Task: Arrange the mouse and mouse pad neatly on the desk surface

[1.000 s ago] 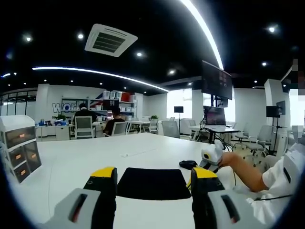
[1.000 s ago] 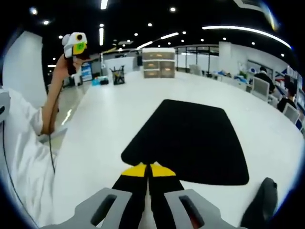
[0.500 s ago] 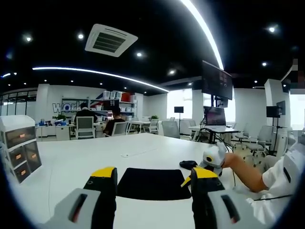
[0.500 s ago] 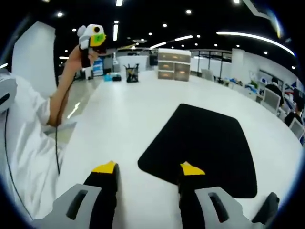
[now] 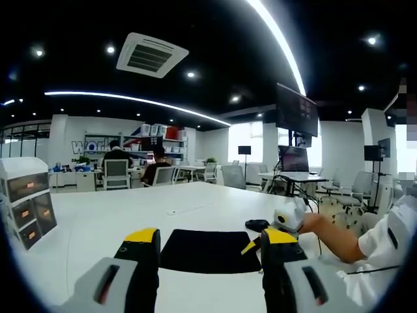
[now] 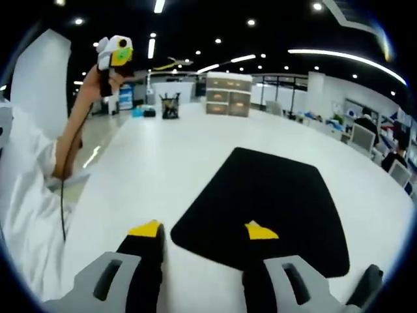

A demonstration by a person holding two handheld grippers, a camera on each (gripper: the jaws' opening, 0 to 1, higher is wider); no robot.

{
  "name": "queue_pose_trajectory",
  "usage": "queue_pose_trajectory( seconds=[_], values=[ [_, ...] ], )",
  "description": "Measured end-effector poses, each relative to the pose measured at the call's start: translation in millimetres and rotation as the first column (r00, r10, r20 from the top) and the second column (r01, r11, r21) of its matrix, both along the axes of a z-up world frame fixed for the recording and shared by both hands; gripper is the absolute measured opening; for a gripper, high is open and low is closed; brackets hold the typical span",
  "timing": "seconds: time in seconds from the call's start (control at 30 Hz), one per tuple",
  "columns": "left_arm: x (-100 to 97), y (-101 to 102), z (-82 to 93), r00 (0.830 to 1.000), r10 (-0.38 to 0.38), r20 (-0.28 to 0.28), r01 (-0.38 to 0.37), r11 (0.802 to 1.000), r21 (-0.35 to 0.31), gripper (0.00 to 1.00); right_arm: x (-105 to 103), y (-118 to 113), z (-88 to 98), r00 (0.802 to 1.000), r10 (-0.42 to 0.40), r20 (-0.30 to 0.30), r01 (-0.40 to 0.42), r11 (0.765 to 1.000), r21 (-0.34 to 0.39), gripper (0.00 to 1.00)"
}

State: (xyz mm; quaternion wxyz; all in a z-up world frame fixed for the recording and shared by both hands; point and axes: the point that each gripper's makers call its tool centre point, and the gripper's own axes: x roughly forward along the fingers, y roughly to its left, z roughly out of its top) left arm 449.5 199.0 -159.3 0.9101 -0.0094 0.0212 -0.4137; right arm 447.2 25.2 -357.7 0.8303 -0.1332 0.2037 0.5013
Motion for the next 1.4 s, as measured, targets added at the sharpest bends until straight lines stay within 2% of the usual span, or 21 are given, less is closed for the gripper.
queue_pose_trajectory(
  seconds=[0.27, 0.6, 1.03, 1.17, 1.4],
  values=[
    [0.7, -0.9, -0.5, 1.0, -0.003, -0.002, 0.003, 1.0, 0.002, 0.62, -1.5, 7.6, -2.0, 1.0, 0.002, 0.006, -0.002, 1.0, 0.002, 0.4],
    [2.0, -0.3, -0.9, 1.0, -0.002, -0.003, 0.002, 1.0, 0.004, 0.62, 6.9, 9.6, 3.0, 1.0, -0.018, 0.02, 0.018, 1.0, 0.003, 0.22],
    [2.3, -0.5, -0.6, 1.0, -0.002, -0.001, 0.002, 1.0, 0.006, 0.62, 16.8, 4.7, 8.7, 0.997, -0.065, 0.031, 0.065, 0.998, -0.001, 0.11],
    [2.2, -1.2, -0.7, 1.0, -0.003, -0.001, 0.003, 1.0, 0.003, 0.62, 15.9, 3.1, 11.5, 0.997, -0.048, 0.062, 0.049, 0.999, -0.01, 0.09],
    [1.8, -0.7, -0.7, 1.0, -0.002, -0.001, 0.002, 1.0, 0.005, 0.62, 12.4, 7.9, 23.2, 0.996, -0.023, 0.081, 0.02, 0.999, 0.034, 0.06]
  ],
)
